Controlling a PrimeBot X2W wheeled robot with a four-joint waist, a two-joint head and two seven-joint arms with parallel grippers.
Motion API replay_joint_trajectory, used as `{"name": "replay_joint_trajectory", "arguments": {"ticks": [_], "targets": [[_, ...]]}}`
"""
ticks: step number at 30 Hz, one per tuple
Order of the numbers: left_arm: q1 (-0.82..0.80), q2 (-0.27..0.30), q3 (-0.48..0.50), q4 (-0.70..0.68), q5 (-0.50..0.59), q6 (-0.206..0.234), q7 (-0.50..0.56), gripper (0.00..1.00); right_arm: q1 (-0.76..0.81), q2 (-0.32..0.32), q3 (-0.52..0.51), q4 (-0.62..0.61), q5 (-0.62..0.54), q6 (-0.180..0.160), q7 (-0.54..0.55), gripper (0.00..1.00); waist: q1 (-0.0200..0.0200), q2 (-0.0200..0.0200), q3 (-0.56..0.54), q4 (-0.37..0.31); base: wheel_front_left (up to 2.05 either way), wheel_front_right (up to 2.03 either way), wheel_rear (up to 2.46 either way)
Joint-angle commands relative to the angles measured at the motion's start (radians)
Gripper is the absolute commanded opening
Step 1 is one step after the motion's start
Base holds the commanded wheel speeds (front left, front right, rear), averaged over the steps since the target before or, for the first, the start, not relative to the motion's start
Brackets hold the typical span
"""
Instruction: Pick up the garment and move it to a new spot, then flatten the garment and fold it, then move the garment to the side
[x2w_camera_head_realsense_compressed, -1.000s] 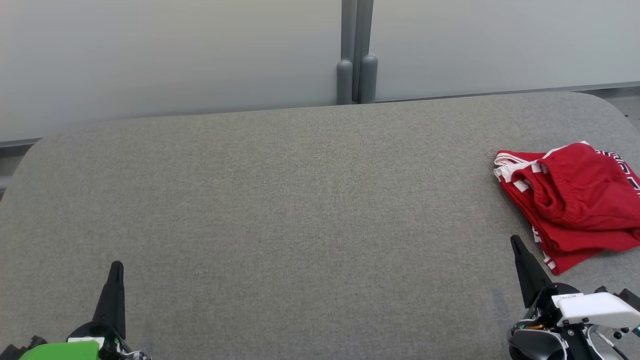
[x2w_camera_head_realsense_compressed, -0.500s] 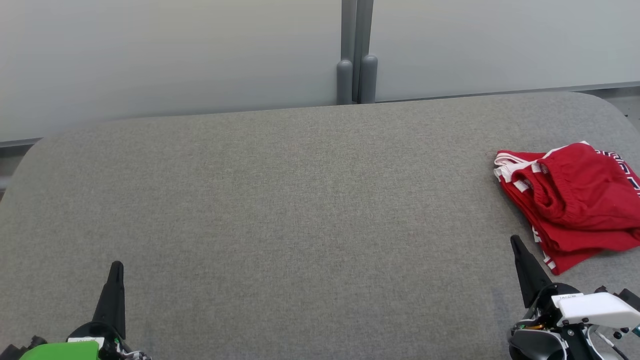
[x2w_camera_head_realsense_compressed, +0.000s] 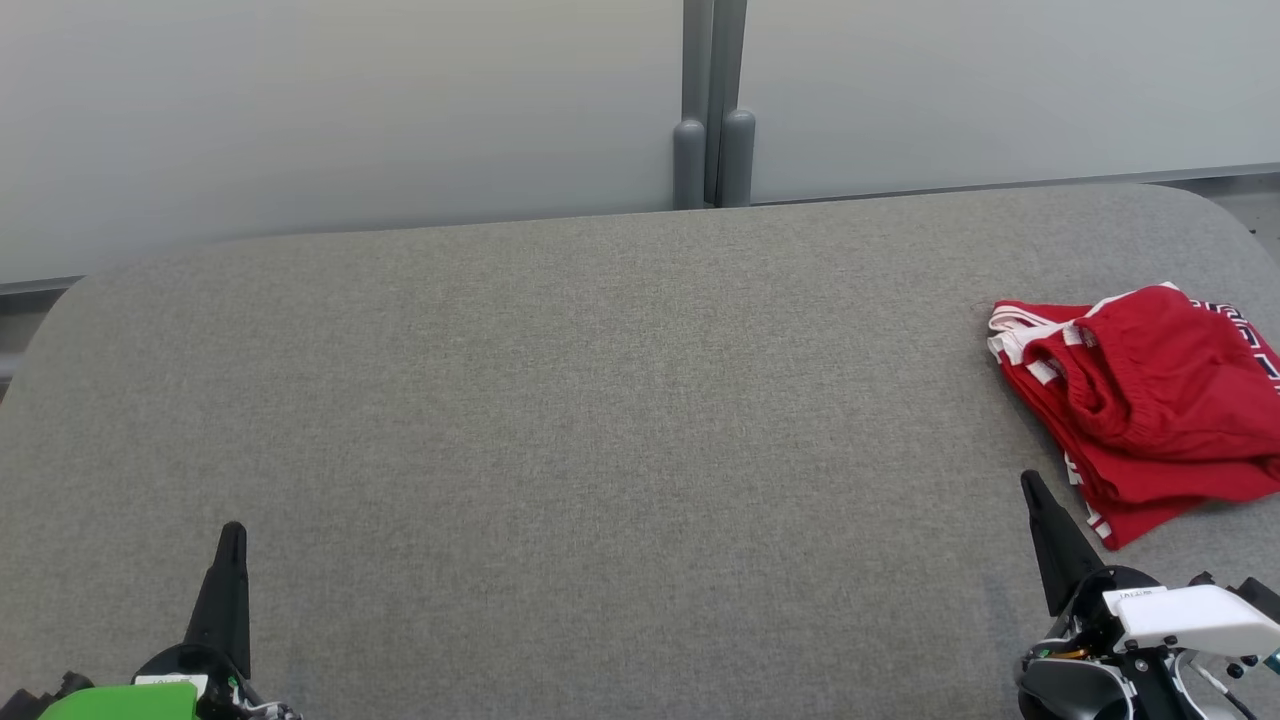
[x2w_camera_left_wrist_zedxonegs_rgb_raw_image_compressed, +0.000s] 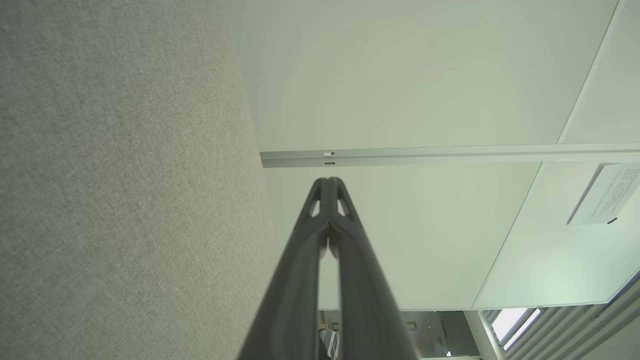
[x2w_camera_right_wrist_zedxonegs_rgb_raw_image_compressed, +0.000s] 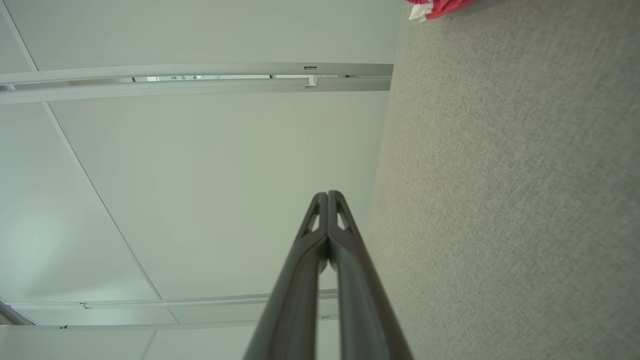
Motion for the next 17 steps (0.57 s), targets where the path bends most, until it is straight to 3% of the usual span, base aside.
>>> {"name": "replay_joint_trajectory", "arguments": {"ticks": [1, 17], "targets": [[-0.013, -0.001, 0.002, -0.004, 0.013, -0.004, 0.003, 0.00, 0.005, -0.005, 0.001, -0.002, 0.008, 0.000, -0.004, 0.00, 0.0000, 0.0039, 0.000, 0.000, 0.00, 0.00, 0.00], [-0.013, -0.004, 0.004, -0.004, 0.014, -0.004, 0.004, 0.00, 0.005, -0.007, 0.003, -0.002, 0.010, 0.000, -0.006, 0.00, 0.0000, 0.0039, 0.000, 0.000, 0.00, 0.00, 0.00]]}}
